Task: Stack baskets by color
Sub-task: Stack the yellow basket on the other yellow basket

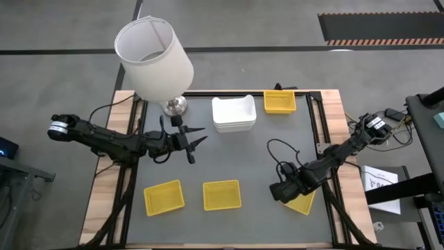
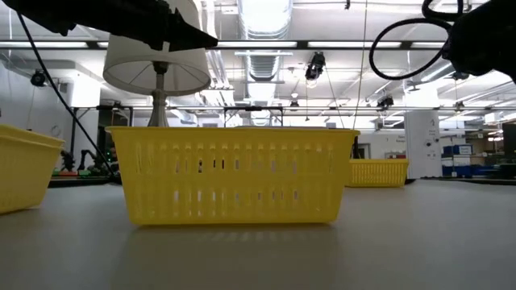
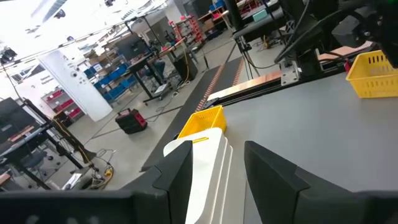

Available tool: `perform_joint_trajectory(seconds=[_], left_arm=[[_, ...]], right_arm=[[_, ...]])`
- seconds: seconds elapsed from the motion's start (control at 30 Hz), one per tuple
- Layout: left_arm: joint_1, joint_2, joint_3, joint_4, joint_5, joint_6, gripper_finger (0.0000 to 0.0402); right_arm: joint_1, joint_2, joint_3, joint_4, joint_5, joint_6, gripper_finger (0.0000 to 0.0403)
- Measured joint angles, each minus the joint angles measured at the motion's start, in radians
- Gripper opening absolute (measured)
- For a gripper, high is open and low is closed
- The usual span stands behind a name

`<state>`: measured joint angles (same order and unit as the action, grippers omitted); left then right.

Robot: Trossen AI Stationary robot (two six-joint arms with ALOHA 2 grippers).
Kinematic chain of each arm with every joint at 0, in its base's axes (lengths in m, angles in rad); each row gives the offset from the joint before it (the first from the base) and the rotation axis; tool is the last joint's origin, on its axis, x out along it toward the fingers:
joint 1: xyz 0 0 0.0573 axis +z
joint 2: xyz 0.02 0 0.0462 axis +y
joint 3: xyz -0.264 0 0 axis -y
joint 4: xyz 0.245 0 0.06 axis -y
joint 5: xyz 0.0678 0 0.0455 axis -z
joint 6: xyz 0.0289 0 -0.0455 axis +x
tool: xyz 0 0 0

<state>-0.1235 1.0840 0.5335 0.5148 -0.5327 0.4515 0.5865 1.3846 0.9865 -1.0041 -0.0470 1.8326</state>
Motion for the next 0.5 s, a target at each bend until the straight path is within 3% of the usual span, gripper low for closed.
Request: perform_joint_trajectory(seconds=[0.5], left_arm=[[0.0, 0.0, -0.004, 0.0, 0.0, 0.0, 0.0129]], right_arm=[[0.0, 0.027, -0.067, 0.073, 0.046, -0.002, 0.0117]])
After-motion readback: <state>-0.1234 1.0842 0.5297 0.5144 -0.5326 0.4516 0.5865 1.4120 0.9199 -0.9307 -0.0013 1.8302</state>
